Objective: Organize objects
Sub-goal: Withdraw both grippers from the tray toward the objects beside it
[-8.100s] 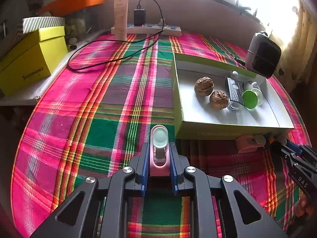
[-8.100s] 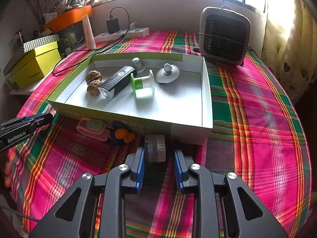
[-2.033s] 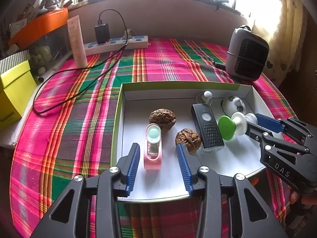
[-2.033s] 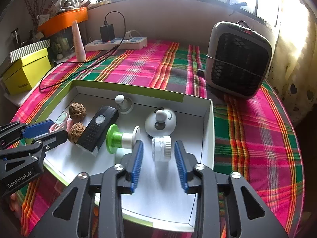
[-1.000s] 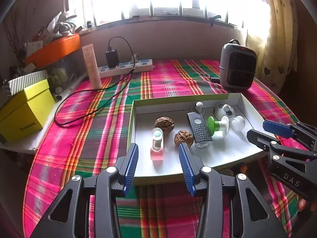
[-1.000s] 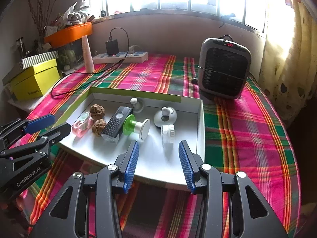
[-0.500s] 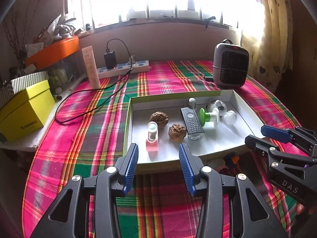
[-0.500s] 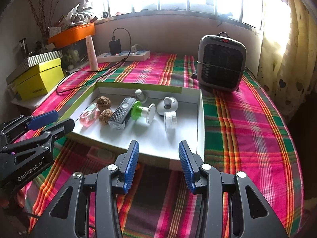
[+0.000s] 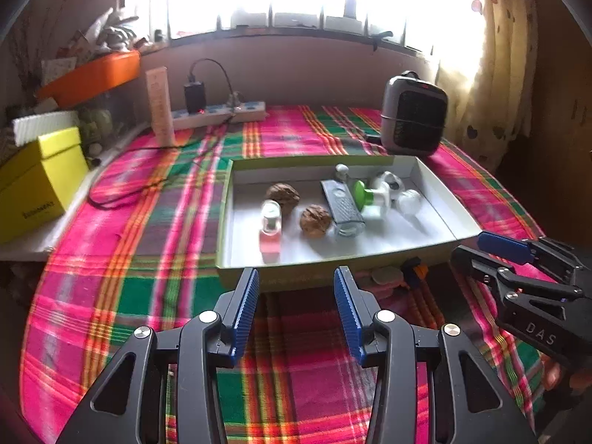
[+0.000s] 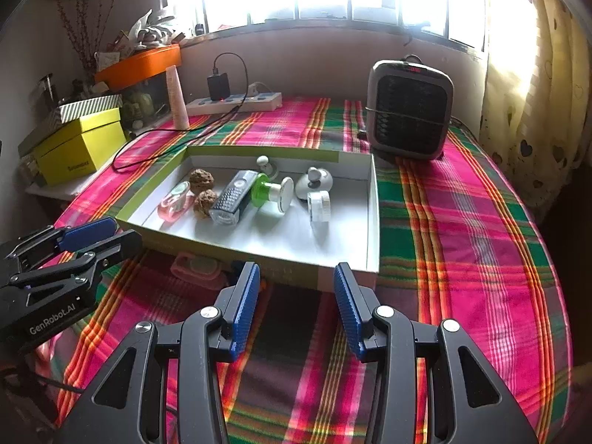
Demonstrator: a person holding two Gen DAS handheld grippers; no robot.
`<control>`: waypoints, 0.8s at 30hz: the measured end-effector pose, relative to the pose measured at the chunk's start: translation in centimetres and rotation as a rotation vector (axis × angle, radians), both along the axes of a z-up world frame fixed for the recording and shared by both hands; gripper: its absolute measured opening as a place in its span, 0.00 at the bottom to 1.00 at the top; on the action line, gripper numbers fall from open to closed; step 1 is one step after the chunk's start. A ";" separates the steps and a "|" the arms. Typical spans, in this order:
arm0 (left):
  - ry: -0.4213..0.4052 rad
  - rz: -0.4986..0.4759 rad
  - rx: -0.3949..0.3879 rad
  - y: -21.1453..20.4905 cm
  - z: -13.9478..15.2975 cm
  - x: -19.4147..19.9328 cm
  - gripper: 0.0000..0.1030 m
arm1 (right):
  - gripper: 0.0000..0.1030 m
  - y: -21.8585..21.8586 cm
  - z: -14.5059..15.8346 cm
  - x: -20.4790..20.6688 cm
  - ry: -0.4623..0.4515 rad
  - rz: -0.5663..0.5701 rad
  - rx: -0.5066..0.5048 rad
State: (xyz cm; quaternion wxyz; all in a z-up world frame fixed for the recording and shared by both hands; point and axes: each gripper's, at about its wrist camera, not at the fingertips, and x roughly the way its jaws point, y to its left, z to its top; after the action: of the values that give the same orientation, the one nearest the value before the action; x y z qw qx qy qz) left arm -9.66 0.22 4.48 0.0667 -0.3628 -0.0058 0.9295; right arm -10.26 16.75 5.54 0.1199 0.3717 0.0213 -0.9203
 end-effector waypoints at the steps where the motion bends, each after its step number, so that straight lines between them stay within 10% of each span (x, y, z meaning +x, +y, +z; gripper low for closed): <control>1: -0.020 -0.012 0.020 0.0 -0.3 -0.1 0.40 | 0.42 0.1 -0.2 0.0 -0.006 0.003 -0.005; 24: -0.093 -0.221 0.037 4.1 -1.7 -1.4 0.40 | 0.42 1.1 -1.1 0.4 -0.046 -0.011 -0.020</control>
State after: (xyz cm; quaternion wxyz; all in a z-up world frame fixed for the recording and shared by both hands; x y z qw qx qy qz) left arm -11.11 4.30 2.76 0.1750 -0.4025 0.0139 0.8984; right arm -9.85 17.84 4.41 0.1191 0.3916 0.0073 -0.9124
